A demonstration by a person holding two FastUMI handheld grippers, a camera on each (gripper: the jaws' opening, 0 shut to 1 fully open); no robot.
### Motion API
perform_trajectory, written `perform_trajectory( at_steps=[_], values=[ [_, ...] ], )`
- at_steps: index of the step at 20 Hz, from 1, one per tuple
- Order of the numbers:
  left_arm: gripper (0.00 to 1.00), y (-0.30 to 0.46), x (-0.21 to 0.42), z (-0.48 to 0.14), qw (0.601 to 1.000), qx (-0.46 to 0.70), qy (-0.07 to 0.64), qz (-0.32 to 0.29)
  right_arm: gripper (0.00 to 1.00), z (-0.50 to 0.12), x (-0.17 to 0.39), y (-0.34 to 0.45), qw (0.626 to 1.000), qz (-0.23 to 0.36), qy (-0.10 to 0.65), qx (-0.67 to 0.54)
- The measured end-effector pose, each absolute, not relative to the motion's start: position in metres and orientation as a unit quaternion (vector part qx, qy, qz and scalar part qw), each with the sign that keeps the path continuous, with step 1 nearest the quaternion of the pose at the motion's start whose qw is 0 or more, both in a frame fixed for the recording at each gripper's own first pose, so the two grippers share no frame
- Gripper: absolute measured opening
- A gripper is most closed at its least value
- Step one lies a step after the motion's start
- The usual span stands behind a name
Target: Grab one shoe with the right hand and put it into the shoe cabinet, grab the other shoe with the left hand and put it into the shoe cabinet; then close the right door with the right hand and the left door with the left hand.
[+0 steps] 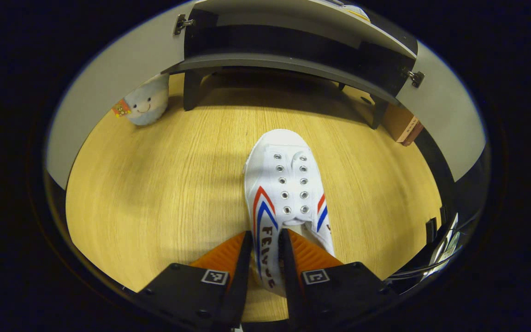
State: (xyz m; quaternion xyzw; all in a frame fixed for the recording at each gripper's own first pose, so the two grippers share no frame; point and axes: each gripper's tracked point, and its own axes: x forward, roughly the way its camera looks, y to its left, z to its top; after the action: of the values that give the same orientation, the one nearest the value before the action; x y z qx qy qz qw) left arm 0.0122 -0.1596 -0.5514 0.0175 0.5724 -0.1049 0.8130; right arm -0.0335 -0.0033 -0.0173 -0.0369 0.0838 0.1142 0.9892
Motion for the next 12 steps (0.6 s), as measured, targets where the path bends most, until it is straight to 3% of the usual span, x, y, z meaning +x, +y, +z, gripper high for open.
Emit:
perform_trajectory(
  at_steps=[1, 3, 5, 12],
  values=[
    [0.42, -0.153, 0.016, -0.551, 0.816, 0.013, 0.570, -0.094, 0.93, -0.017, -0.035, -0.001, 0.989, 0.117, 0.084, -0.037],
    [0.16, -0.151, 0.019, -0.553, 0.817, -0.014, 0.572, -0.075, 0.93, -0.016, -0.038, 0.004, 0.988, 0.123, 0.084, -0.036],
    [0.07, -0.150, 0.020, -0.549, 0.825, -0.028, 0.560, -0.067, 0.93, -0.014, -0.041, 0.009, 0.988, 0.128, 0.082, -0.040],
    [0.06, -0.149, 0.046, -0.505, 0.844, -0.061, 0.528, -0.076, 0.93, -0.008, -0.045, 0.011, 0.987, 0.133, 0.076, -0.047]
  ],
)
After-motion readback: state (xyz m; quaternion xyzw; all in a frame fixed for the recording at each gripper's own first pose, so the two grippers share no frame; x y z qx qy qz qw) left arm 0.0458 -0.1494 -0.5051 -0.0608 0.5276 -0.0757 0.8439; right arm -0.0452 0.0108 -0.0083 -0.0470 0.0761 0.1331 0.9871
